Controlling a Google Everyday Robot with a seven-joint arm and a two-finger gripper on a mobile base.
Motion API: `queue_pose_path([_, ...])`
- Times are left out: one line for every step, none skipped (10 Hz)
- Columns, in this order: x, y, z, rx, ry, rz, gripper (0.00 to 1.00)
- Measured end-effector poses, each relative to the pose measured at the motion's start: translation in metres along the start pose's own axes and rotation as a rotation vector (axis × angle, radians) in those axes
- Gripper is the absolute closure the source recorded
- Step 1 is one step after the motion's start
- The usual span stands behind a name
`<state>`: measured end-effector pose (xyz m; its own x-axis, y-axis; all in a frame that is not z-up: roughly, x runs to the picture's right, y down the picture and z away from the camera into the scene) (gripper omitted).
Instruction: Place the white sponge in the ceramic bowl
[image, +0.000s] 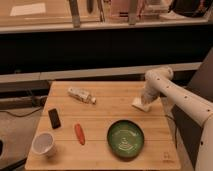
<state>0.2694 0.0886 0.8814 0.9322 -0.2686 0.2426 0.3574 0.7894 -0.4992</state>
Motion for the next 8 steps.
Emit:
queue_pose_path([0.002, 0.001, 0.000, 0.000, -0.001, 0.003, 0.94])
queue_pose_path([0.002, 0.001, 0.000, 0.001, -0.004, 0.003, 0.85])
queue_pose_path([0.000, -0.005, -0.004, 0.008, -0.044, 0.026, 0.72])
queue_pose_path([0.003, -0.005, -0.007, 0.008, -0.078, 0.049, 0.63])
queue_pose_path([0.009, -0.003, -0.009, 0.008, -0.093, 0.071, 0.54])
queue_pose_path([0.010, -0.004, -0.010, 0.011, -0.114, 0.102, 0.42])
queue_pose_path([0.010, -0.005, -0.010, 0.015, -0.130, 0.122, 0.32])
queue_pose_path([0.012, -0.003, -0.011, 0.013, -0.139, 0.137, 0.25])
